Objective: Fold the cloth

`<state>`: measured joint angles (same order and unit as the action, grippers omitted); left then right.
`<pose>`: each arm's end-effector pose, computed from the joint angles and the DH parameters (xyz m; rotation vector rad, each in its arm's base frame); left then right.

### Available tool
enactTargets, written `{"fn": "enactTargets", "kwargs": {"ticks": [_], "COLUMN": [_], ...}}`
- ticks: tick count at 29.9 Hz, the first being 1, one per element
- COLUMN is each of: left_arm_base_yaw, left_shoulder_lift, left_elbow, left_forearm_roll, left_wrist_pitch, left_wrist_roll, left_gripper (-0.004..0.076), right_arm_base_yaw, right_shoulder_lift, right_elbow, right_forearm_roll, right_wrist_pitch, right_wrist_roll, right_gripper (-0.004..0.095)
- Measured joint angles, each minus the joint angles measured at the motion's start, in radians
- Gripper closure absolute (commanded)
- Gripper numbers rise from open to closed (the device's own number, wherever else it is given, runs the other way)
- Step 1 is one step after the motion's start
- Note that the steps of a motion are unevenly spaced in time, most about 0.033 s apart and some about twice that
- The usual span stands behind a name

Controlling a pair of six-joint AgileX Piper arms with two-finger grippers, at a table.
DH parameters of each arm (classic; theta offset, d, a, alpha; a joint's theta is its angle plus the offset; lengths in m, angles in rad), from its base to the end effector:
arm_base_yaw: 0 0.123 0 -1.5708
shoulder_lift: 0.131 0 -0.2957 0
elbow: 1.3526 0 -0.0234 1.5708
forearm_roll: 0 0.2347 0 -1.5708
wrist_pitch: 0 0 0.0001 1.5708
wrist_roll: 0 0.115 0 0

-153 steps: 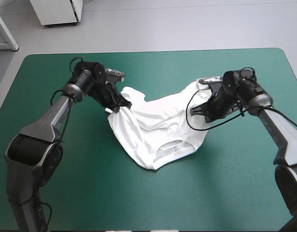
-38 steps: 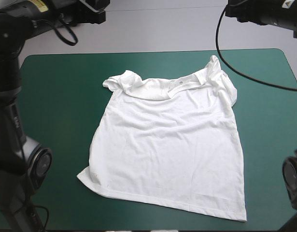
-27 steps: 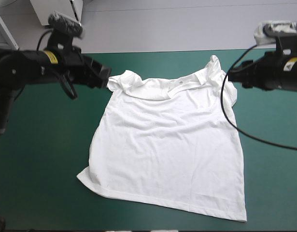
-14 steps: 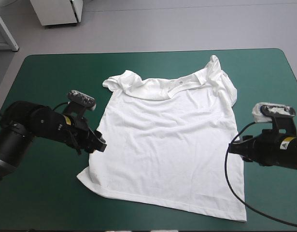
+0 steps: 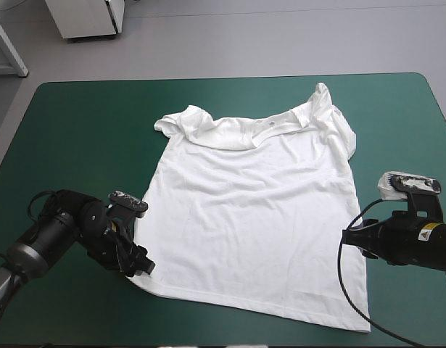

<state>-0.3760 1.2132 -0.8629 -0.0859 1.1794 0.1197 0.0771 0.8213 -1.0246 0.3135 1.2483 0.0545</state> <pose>0.1650 -0.0749 0.2590 0.7006 2.9390 -0.1470 0.1083 0.0421 0.3645 -0.0218 2.5158 0.4685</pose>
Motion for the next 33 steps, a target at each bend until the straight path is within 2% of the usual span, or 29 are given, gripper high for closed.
{"fn": "enactTargets", "kwargs": {"ticks": [9, 15, 21, 23, 27, 28, 33], "left_arm_base_yaw": [0.000, 0.000, 0.000, 0.000, -0.001, -0.001, -0.001], "left_shoulder_lift": [0.001, 0.073, 0.171, 0.184, 0.199, 0.199, 0.202], "left_elbow": [0.094, 0.105, 0.096, 0.090, 0.084, 0.084, 0.081], "left_forearm_roll": [0.079, 0.108, 0.121, 0.120, 0.095, 0.086, 0.086], "left_wrist_pitch": [-0.133, -0.206, -0.220, -0.213, -0.202, -0.201, -0.206], "left_wrist_roll": [-0.071, -0.103, -0.108, -0.108, -0.108, -0.108, -0.108], "left_gripper": [0.0304, 0.0304, 0.0309, 0.0369, 0.0676, 0.0731, 0.0733], "right_arm_base_yaw": [0.000, 0.000, 0.000, 0.000, 0.000, 0.000, 0.000], "right_shoulder_lift": [0.000, 0.000, 0.000, 0.000, 0.000, 0.000, 0.000], "right_elbow": [0.000, 0.000, 0.000, 0.000, 0.002, 0.006, 0.084], "right_forearm_roll": [0.001, 0.004, 0.005, 0.005, -0.018, -0.031, -0.099], "right_wrist_pitch": [0.000, 0.000, 0.000, 0.000, 0.000, 0.000, -0.002], "right_wrist_roll": [0.000, 0.000, 0.000, 0.000, 0.000, 0.000, -0.014], "right_gripper": [0.0492, 0.0492, 0.0533, 0.0536, 0.0519, 0.0496, 0.0386]}}
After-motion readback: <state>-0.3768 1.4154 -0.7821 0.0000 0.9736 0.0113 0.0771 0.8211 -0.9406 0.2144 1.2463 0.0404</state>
